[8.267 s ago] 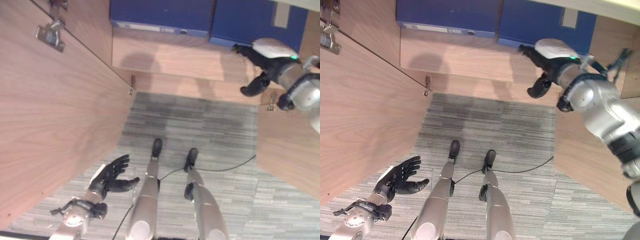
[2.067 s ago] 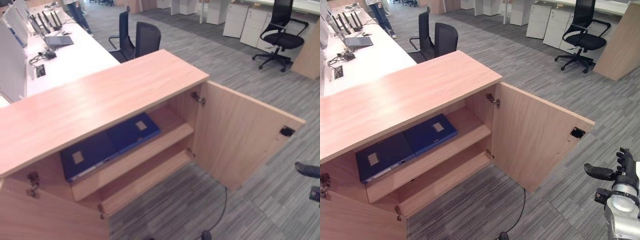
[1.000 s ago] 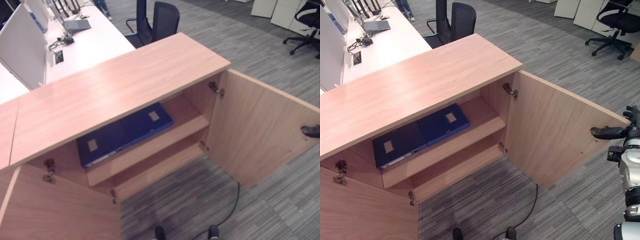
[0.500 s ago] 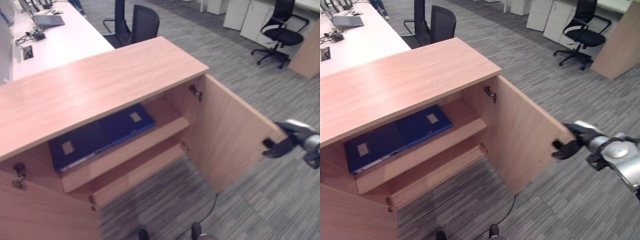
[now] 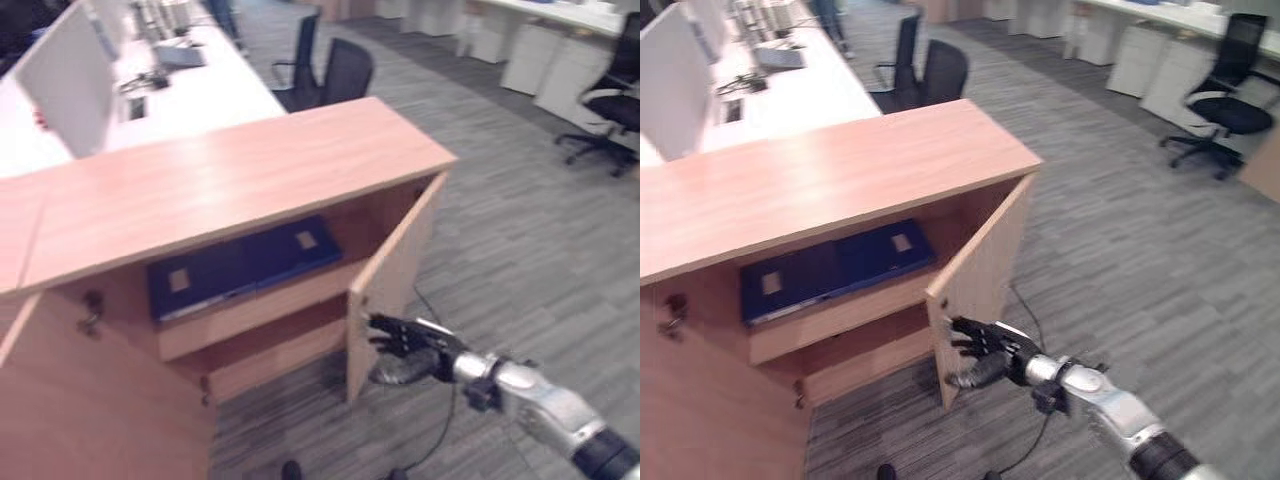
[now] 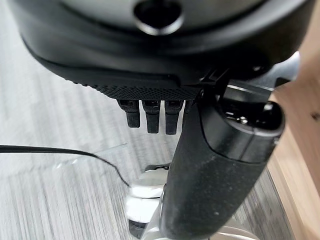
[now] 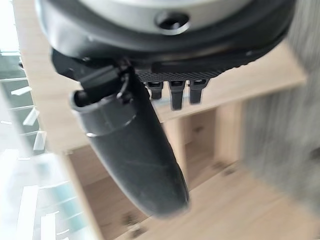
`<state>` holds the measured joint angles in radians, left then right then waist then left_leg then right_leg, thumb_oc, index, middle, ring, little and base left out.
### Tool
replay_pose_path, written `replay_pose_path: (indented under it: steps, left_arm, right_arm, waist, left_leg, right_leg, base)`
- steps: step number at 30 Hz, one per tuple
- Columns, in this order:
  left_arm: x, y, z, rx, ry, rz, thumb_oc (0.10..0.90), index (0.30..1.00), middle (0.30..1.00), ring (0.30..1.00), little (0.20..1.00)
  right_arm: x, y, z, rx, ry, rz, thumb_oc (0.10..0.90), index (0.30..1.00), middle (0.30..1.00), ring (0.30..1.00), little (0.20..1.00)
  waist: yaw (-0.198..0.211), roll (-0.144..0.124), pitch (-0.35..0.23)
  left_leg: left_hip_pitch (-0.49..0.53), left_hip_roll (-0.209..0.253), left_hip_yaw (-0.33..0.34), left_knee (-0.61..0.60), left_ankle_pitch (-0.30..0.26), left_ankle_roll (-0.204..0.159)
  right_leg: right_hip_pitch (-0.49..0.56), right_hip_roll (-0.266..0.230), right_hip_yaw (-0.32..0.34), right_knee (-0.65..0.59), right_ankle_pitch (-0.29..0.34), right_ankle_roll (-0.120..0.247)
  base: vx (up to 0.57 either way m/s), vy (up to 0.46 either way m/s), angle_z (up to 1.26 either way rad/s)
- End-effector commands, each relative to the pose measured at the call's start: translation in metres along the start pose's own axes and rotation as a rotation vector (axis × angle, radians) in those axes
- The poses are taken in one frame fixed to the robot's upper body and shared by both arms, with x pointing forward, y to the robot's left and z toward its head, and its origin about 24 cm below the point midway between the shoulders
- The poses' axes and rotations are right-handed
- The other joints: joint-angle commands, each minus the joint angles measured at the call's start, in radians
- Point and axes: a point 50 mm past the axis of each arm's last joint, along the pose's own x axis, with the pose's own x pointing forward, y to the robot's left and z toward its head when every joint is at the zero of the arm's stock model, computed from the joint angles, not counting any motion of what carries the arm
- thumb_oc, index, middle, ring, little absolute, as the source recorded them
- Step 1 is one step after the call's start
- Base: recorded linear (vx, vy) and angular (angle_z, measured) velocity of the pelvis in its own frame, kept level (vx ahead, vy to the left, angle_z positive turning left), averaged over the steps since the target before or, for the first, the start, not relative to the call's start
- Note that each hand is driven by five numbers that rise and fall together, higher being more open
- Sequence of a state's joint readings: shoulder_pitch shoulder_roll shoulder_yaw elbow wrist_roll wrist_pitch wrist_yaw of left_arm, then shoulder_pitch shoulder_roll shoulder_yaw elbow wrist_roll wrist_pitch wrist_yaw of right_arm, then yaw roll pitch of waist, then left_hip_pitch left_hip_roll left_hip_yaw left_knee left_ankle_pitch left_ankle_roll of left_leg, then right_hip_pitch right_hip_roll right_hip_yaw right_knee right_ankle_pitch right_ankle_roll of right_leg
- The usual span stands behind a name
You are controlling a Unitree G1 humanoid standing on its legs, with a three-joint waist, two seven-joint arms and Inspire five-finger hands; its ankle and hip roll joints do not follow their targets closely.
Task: Put the empty folder in the office cabinet
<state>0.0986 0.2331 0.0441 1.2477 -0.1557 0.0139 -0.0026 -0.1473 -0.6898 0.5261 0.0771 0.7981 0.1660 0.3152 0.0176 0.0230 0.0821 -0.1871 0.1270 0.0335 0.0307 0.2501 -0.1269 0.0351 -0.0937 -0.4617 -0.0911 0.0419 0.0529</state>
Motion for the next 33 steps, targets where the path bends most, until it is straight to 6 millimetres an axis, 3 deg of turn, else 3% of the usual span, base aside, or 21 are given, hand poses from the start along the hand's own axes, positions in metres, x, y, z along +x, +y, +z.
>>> replay_pose_path:
  steps: [1,3,7,10,13,17,19,20,22,24,26,27,30,31,32,33]
  left_arm:
    - [-0.002,0.036,0.014,-0.027,-0.049,0.107,0.8,0.9,0.9,0.9,0.9]
    - [-0.002,0.032,0.017,-0.041,-0.063,0.097,0.8,0.9,0.9,0.9,0.9]
    - [-0.001,0.027,0.019,-0.056,-0.073,0.082,0.8,0.9,0.9,0.9,0.9]
    - [-0.001,0.025,0.016,-0.058,-0.06,0.076,0.8,0.9,0.9,0.9,0.9]
    - [-0.001,0.023,0.01,-0.045,-0.04,0.067,0.8,0.9,0.9,0.9,0.9]
    - [-0.002,0.025,0.004,-0.026,-0.025,0.063,0.8,0.9,0.9,0.9,0.9]
    - [-0.002,0.025,0.005,-0.024,-0.038,0.057,0.8,0.9,0.9,0.9,0.9]
    - [-0.002,0.025,0.005,-0.024,-0.038,0.056,0.8,0.9,0.9,0.9,0.9]
    - [-0.002,0.023,0.009,0.0,-0.059,0.034,0.8,0.9,0.9,0.9,0.9]
    - [-0.002,0.023,0.009,0.001,-0.059,0.033,0.8,0.9,0.9,0.9,0.9]
    - [-0.002,0.021,0.013,0.009,-0.077,0.021,0.8,0.9,0.9,0.9,0.9]
    - [-0.003,0.02,0.012,0.025,-0.083,0.024,0.8,0.9,0.9,0.9,0.9]
    - [-0.004,0.018,0.007,-0.008,-0.077,0.024,0.8,0.9,0.9,0.9,0.9]
    - [-0.004,0.02,0.007,-0.008,-0.078,0.028,0.8,0.9,0.9,0.9,0.9]
    - [-0.004,0.021,0.004,-0.058,-0.07,0.06,0.8,0.9,0.9,0.9,0.9]
    - [-0.004,0.021,0.005,-0.058,-0.071,0.061,0.8,0.9,0.9,0.9,0.9]
  right_arm:
    - [0.027,0.058,0.063,-0.015,-0.332,0.338,0.8,0.9,0.9,0.9,0.9]
    - [0.026,0.058,0.061,-0.014,-0.328,0.335,0.8,0.9,0.9,0.9,0.9]
    - [0.026,0.055,0.052,0.049,-0.324,0.314,0.8,0.9,0.9,0.9,0.9]
    - [0.024,0.052,0.033,0.124,-0.293,0.278,0.8,0.9,0.9,0.9,0.9]
    - [0.024,0.053,0.029,0.139,-0.288,0.274,0.8,0.9,0.9,0.9,0.9]
    - [0.024,0.054,0.012,0.2,-0.256,0.255,0.8,0.9,0.9,0.9,0.9]
    - [0.021,0.046,-0.006,0.16,-0.172,0.187,0.8,0.9,0.9,0.9,0.9]
    - [0.021,0.046,-0.007,0.16,-0.172,0.186,0.8,0.9,0.9,0.9,0.9]
    - [0.016,0.03,-0.02,0.051,-0.081,0.081,0.8,0.9,0.9,0.9,0.9]
    - [0.016,0.03,-0.021,0.049,-0.08,0.08,0.8,0.9,0.9,0.9,0.9]
    - [0.011,0.011,-0.031,-0.104,0.006,-0.058,0.8,0.9,0.9,0.9,0.9]
    - [0.009,-0.001,-0.053,-0.121,0.115,-0.166,0.8,0.9,0.9,0.9,0.9]
    - [0.004,-0.018,-0.093,-0.149,0.293,-0.361,0.8,0.9,0.9,0.9,0.9]
    - [0.006,-0.018,-0.093,-0.15,0.291,-0.361,0.8,0.9,0.9,0.9,0.9]
    - [-0.001,-0.031,-0.118,-0.153,0.422,-0.522,0.8,0.9,0.9,0.9,0.9]
    - [0.0,-0.031,-0.118,-0.153,0.421,-0.522,0.8,0.9,0.9,0.9,0.9]
  waist:
    - [0.097,-0.127,0.076]
    - [0.108,-0.125,0.086]
    - [0.107,-0.118,0.077]
    - [0.101,-0.102,0.054]
    - [0.106,-0.091,0.044]
    - [0.129,-0.075,0.028]
    - [0.169,-0.056,0.027]
    - [0.167,-0.056,0.027]
    - [0.192,-0.049,0.029]
    - [0.188,-0.049,0.028]
    - [0.197,-0.048,0.029]
    - [0.203,-0.046,0.029]
    - [0.21,-0.048,0.029]
    - [0.21,-0.052,0.03]
    - [0.213,-0.055,0.03]
    - [0.213,-0.056,0.031]
  left_leg:
    - [0.114,-0.024,0.145,0.216,-0.38,0.061]
    - [0.105,-0.055,0.148,0.284,-0.424,0.075]
    - [0.139,-0.07,0.18,0.289,-0.47,0.092]
    - [0.222,-0.075,0.214,0.197,-0.463,0.087]
    - [0.233,-0.071,0.22,0.136,-0.443,0.078]
    - [0.252,-0.078,0.178,0.009,-0.384,0.065]
    - [0.24,-0.098,0.104,-0.062,-0.333,0.073]
    - [0.241,-0.099,0.101,-0.065,-0.331,0.074]
    - [0.235,-0.118,0.046,-0.103,-0.312,0.086]
    - [0.235,-0.12,0.041,-0.105,-0.31,0.088]
    - [0.226,-0.136,0.007,-0.109,-0.308,0.102]
    - [0.221,-0.149,-0.015,-0.111,-0.309,0.114]
    - [0.215,-0.164,-0.041,-0.112,-0.306,0.129]
    - [0.215,-0.165,-0.043,-0.112,-0.306,0.13]
    - [0.21,-0.17,-0.052,-0.113,-0.304,0.139]
    - [0.21,-0.17,-0.052,-0.113,-0.304,0.14]
  right_leg:
    - [-0.024,-0.049,0.01,0.132,-0.131,-0.01]
    - [-0.023,-0.054,-0.037,0.139,-0.129,-0.016]
    - [-0.026,-0.055,-0.103,0.132,-0.123,-0.014]
    - [-0.032,-0.062,-0.187,0.119,-0.113,-0.005]
    - [-0.03,-0.075,-0.217,0.109,-0.099,0.003]
    - [-0.009,-0.107,-0.263,0.108,-0.069,0.024]
    - [0.003,-0.15,-0.306,0.13,-0.049,0.044]
    - [0.003,-0.152,-0.309,0.131,-0.049,0.046]
    - [0.009,-0.193,-0.345,0.146,-0.031,0.061]
    - [0.011,-0.196,-0.35,0.147,-0.03,0.063]
    - [0.013,-0.227,-0.371,0.156,-0.008,0.081]
    - [0.013,-0.248,-0.38,0.158,0.01,0.092]
    - [0.017,-0.269,-0.387,0.158,0.039,0.111]
    - [0.018,-0.27,-0.389,0.157,0.042,0.113]
    - [0.016,-0.278,-0.385,0.151,0.063,0.123]
    - [0.016,-0.278,-0.385,0.151,0.063,0.124]
  base:
    - [-0.07,-0.07,1.4]
    - [-0.1,-0.048,0.7]
    - [-0.06,0.031,1.06]
    - [-0.06,0.105,1.29]
    - [-0.04,0.127,0.68]
    - [-0.04,0.157,0.48]
    - [-0.11,0.226,0.73]
    - [-0.08,0.142,0.81]
    - [-0.1,0.126,0.76]
    - [-0.04,0.068,0.54]
    - [-0.04,0.119,0.62]
    - [-0.04,0.146,0.73]
    - [-0.02,0.093,0.26]
    - [-0.03,0.067,0.08]
    - [-0.02,0.05,0.14]
    - [-0.03,0.058,0.12]
